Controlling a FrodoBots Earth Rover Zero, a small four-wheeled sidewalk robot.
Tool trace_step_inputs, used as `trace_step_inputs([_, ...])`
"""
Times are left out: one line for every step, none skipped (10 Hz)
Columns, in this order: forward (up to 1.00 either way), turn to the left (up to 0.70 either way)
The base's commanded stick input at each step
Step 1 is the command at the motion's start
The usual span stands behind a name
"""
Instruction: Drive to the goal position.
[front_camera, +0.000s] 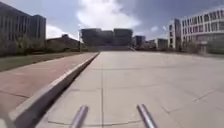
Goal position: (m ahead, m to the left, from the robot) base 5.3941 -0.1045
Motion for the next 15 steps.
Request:
trace_step_inputs([0.70, 0.00])
trace_step_inputs([0.70, 0.00])
trace_step_inputs([0.70, 0.00])
trace_step_inputs([0.70, 0.00])
trace_step_inputs([0.70, 0.00])
trace_step_inputs([0.70, 0.00])
trace_step_inputs([0.70, 0.00])
trace_step_inputs([0.70, 0.00])
trace_step_inputs([0.70, 0.00])
trace_step_inputs([0.70, 0.00])
trace_step_inputs([0.70, 0.00])
trace_step_inputs([0.70, 0.00])
trace_step_inputs([0.70, 0.00])
trace_step_inputs([0.70, 0.00])
trace_step_inputs([0.70, 0.00])
